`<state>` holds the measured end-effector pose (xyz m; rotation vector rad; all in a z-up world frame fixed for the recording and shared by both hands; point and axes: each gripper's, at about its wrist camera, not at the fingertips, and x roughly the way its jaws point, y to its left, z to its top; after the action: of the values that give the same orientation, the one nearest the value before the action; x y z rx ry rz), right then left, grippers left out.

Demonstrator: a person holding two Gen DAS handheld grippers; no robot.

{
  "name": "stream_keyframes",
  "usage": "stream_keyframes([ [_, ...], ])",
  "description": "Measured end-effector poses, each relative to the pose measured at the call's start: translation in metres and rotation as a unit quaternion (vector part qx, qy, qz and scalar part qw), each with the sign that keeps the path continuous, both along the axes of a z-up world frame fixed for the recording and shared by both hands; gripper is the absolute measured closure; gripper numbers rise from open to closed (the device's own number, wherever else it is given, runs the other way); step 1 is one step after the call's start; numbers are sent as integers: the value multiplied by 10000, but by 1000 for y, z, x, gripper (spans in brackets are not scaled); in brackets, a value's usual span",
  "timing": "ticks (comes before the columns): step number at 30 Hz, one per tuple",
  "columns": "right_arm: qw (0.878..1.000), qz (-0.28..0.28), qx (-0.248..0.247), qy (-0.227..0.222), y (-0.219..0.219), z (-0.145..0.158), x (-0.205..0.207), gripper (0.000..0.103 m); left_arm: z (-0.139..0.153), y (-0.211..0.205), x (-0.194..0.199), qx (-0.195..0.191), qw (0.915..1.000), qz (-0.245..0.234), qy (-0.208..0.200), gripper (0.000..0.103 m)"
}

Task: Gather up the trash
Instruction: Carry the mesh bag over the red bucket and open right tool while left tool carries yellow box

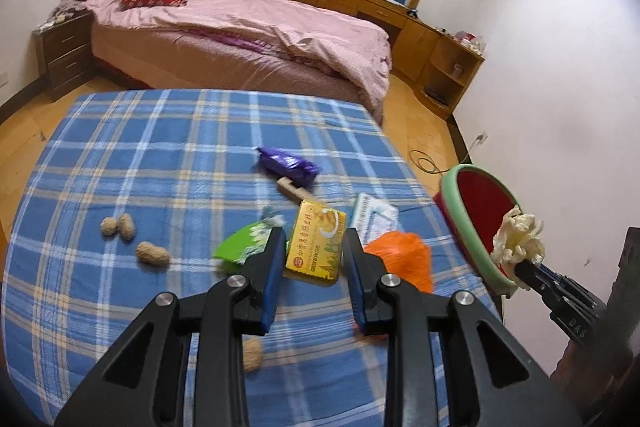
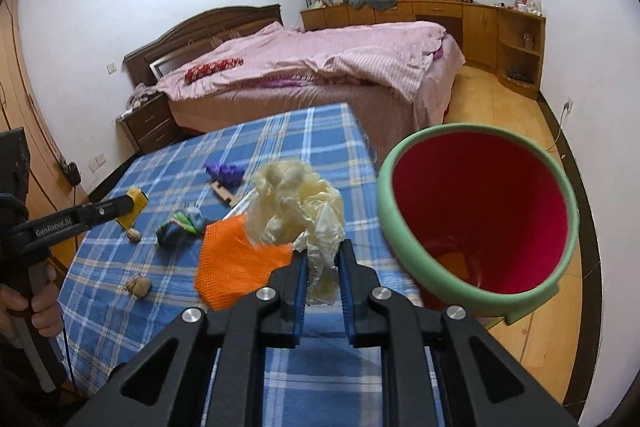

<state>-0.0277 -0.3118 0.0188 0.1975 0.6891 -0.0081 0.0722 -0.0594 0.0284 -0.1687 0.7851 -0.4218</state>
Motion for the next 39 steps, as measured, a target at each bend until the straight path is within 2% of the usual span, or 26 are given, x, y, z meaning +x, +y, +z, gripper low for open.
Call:
stream_keyframes([
  [11, 9987, -517, -5, -4, -43, 2, -6, 86, 21, -49, 2, -44, 9989, -431, -187, 74],
  [23, 9945, -1037, 142, 25, -91, -10, -14, 86, 10, -110, 11, 89, 9954, -953, -72, 74],
  [35, 9873, -1492, 507, 192, -136, -38, -11, 86, -11, -203, 18, 393, 9823, -1829, -32, 74],
  [39, 9854, -1584, 583, 237, -147, -45, -9, 82, -18, -231, 18, 409, 9758, -2147, -9, 74],
])
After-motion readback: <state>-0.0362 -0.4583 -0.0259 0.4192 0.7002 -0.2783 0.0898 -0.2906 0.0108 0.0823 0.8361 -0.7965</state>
